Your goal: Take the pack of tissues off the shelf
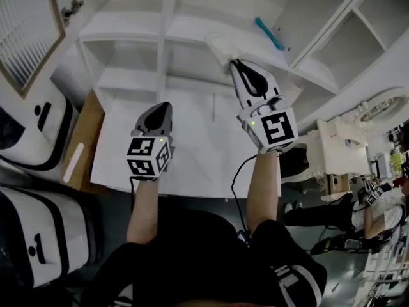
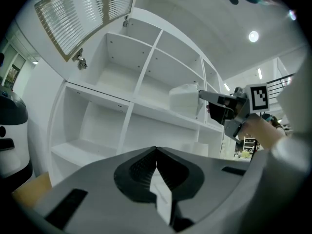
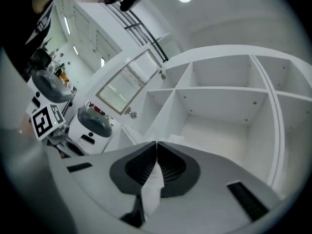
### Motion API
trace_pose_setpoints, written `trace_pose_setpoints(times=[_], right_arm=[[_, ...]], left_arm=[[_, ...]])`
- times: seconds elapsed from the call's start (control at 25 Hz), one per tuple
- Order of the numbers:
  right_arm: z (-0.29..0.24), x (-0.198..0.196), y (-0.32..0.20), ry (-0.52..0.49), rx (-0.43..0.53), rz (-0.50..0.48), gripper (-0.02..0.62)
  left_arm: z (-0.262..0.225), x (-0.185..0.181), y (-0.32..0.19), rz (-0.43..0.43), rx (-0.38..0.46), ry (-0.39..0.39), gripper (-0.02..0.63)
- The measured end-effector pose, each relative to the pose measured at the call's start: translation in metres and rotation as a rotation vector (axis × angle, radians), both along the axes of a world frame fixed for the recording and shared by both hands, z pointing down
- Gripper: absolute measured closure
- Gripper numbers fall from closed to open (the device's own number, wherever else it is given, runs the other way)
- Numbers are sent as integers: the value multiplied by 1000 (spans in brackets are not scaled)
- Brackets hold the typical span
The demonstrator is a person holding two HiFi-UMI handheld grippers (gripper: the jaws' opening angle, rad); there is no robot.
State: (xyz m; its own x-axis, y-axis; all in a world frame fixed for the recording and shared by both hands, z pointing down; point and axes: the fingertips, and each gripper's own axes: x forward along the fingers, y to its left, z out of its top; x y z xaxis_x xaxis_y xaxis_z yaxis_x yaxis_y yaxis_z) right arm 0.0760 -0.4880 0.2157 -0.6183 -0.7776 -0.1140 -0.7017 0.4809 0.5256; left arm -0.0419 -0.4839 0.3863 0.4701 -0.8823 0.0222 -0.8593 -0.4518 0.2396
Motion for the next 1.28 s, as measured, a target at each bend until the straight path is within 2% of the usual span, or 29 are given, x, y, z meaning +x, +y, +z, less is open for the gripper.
trace_pose_setpoints(times=[0.24,0.44,0.56,0.76,1.0,1.28], right_arm=[[30,14,8,-248,-146,-44,572],[64,33,6,-438,-256,0,574],[88,43,8,-506,-319,28,574],[119,52,15,-546,-381,99,574],[139,51,29,-549,-369,143,574],[156,55,28,-544,-384,194,574]], left_arm=[[4,14,4,26,-9,-7,595],[9,24,7,43,-22,-9,595],[11,31,9,56,-28,-12,595],[16,45,12,81,-34,-24,595],[20,67,19,103,-11,-26,595],[19,81,20,98,21,-73,595]])
